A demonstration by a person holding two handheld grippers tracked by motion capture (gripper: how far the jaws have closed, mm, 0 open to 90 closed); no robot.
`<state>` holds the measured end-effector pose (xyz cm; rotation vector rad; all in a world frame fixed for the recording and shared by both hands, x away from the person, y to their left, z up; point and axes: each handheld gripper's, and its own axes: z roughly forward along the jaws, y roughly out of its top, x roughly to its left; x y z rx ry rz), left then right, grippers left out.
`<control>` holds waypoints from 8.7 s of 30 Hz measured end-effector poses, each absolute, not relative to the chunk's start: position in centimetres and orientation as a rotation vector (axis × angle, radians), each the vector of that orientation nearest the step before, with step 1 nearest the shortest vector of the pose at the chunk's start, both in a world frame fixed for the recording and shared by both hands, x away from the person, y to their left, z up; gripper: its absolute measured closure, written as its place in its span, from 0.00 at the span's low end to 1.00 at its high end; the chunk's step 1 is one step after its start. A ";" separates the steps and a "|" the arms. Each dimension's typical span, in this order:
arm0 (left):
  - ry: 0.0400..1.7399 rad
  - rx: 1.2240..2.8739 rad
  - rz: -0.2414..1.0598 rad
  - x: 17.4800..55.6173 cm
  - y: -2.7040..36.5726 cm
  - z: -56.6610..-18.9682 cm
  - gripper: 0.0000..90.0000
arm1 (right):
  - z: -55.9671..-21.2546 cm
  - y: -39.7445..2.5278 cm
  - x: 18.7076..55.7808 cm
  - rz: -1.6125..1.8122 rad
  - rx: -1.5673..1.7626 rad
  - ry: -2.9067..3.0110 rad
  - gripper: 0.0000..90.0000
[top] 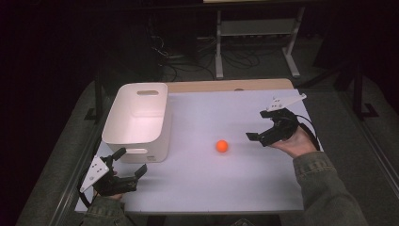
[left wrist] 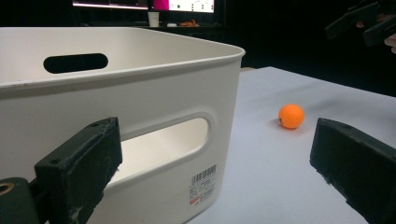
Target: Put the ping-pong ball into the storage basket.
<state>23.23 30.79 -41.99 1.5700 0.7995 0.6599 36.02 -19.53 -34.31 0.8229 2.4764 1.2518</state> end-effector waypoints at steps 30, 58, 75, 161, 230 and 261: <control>0.797 1.567 0.659 23.2 30.8 -42.0 0.02 | -34.3 -15.9 37.9 1.208 0.746 2.589 0.00; 0.799 1.565 0.663 23.2 30.8 -42.0 0.02 | -35.0 -13.5 39.2 1.150 0.696 2.682 0.00; 0.797 1.566 0.659 23.2 30.8 -42.0 0.02 | -35.6 -12.3 40.0 1.106 0.669 2.747 0.00; 0.787 1.568 0.655 23.2 30.7 -42.0 0.02 | -42.1 -8.1 42.3 0.735 0.547 3.061 0.29; 0.788 1.571 0.659 23.1 30.7 -41.9 0.02 | -33.5 -8.5 41.3 1.041 0.436 2.893 0.55; 0.787 1.574 0.661 23.1 30.7 -41.9 0.02 | -29.7 -5.2 41.5 1.102 0.349 2.850 0.55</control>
